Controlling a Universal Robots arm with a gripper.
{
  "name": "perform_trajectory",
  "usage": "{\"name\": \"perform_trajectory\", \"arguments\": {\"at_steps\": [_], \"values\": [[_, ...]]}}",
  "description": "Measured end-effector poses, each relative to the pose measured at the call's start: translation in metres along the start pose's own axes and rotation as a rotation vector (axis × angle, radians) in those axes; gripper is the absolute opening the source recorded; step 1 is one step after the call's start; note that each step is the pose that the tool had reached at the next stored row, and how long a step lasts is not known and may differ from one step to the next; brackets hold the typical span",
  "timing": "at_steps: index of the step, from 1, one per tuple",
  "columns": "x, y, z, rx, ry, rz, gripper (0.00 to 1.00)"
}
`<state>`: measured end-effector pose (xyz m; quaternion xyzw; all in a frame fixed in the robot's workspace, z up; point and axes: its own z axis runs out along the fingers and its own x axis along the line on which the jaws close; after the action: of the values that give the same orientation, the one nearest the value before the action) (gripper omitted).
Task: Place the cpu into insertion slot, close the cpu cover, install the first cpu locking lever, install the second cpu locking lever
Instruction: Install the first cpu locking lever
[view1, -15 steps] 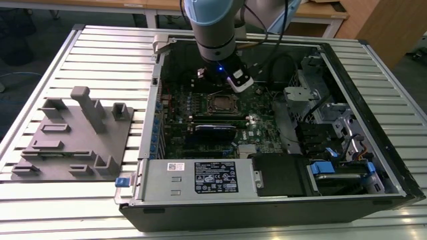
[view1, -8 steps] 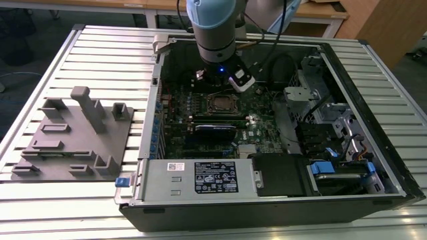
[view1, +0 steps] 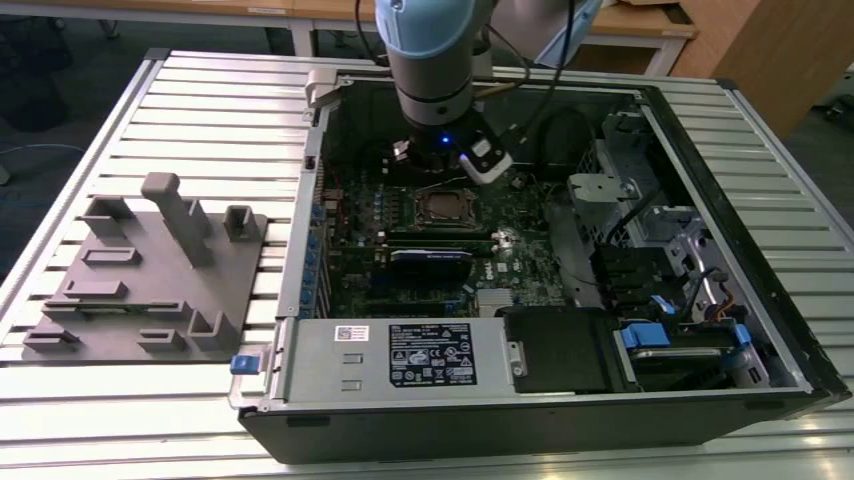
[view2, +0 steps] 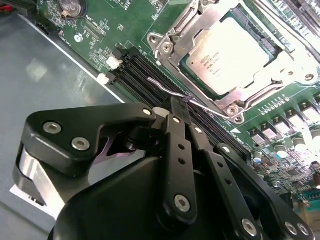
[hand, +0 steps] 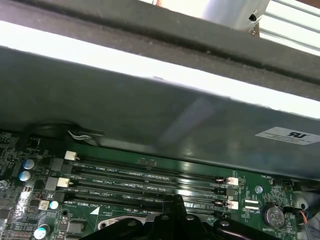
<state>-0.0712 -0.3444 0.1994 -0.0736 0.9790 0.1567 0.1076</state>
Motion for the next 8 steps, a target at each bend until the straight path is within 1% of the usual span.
{"name": "perform_trajectory", "arguments": {"at_steps": [8], "values": [[-0.0010, 0.0000, -0.0005, -0.0002, 0.0010, -0.002, 0.10]]}}
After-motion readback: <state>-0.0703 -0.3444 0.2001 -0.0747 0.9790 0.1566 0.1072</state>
